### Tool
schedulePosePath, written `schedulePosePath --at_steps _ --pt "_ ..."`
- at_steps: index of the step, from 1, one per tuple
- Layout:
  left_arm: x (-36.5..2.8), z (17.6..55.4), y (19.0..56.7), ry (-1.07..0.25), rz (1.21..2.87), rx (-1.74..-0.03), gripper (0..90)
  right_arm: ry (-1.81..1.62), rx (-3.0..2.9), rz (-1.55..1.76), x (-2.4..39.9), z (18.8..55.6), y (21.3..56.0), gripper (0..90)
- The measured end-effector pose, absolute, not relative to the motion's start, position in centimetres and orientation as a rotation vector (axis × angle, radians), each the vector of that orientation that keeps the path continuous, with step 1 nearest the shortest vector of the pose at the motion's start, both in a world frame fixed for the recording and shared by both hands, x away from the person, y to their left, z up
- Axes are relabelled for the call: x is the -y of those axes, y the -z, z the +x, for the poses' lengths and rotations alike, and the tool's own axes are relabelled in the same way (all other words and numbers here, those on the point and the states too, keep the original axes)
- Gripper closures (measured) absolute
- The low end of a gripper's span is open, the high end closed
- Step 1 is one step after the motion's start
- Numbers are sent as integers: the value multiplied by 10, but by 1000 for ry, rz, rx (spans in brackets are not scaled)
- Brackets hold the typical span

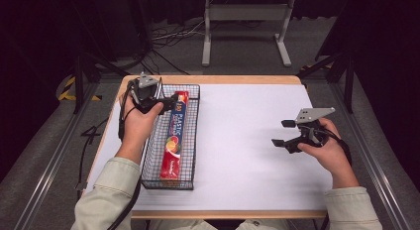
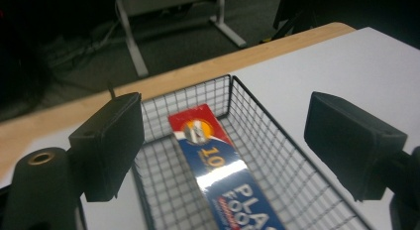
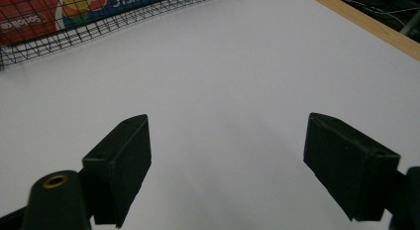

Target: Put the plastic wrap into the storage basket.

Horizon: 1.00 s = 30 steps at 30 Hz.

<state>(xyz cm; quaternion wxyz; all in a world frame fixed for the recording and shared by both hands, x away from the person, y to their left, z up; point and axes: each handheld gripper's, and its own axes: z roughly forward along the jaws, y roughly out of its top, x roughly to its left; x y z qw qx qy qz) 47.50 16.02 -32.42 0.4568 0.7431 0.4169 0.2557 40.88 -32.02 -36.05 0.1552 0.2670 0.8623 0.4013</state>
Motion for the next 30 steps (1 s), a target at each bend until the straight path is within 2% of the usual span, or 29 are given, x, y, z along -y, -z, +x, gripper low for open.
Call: schedulePosePath --at_steps 6,12,21,30 --pt "-197 479 337 -600 1841 -962 209 -1144 -2443 777 325 411 365 201" --pt "-231 477 350 -607 1841 -948 211 -1162 -2405 736 329 415 371 243" --pt "-269 463 377 -556 1870 -949 173 -1221 -2346 774 338 419 381 242" --pt "-289 437 427 -527 1861 -1036 144 -1221 -2295 851 347 422 391 240"
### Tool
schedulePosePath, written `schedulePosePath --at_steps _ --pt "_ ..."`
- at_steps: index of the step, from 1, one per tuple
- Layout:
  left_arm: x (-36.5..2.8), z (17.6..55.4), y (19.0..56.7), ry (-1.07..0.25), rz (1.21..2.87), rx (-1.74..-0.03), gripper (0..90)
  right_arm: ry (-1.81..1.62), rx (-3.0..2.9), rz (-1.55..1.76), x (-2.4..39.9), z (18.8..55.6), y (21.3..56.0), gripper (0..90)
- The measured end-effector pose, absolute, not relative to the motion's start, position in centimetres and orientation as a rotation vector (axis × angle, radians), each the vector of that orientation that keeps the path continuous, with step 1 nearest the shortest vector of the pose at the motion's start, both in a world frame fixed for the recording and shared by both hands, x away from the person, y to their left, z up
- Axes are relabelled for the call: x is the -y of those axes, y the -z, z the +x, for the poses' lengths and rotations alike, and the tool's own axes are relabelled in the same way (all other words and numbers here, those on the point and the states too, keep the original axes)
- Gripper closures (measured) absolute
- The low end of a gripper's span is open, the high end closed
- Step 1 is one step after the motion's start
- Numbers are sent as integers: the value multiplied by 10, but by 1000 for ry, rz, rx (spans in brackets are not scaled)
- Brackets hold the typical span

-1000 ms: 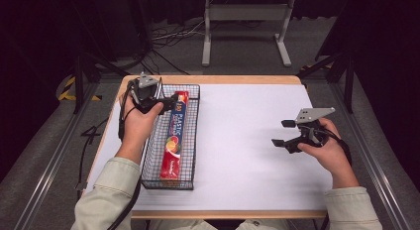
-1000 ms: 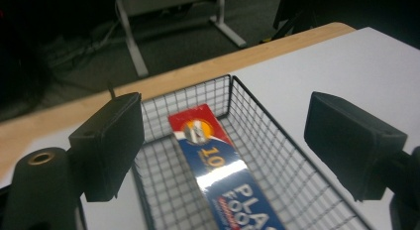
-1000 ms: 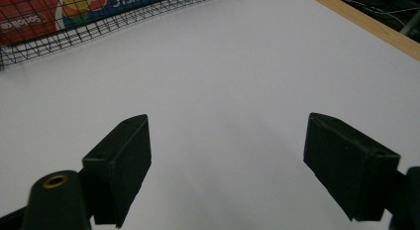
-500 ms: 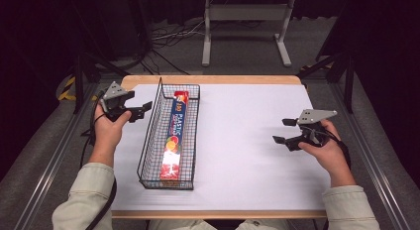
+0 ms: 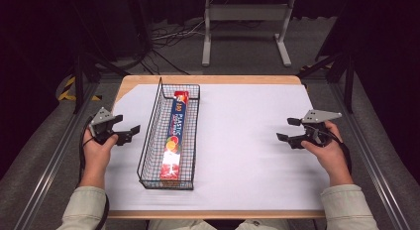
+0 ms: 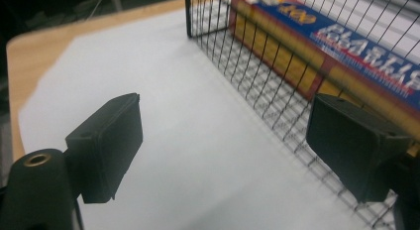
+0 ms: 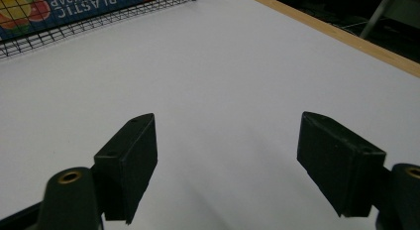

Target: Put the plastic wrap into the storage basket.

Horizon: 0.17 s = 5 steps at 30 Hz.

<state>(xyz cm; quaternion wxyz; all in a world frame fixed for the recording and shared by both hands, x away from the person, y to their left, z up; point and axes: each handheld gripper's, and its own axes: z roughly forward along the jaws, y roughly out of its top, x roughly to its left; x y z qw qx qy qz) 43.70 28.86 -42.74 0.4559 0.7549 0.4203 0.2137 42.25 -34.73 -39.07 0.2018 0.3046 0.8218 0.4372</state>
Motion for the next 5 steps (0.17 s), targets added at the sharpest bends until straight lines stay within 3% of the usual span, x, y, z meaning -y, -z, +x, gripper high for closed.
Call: schedulePosePath --at_steps 5 --pt "-293 433 427 -523 1852 -1061 128 -1214 -2288 857 347 424 393 240"
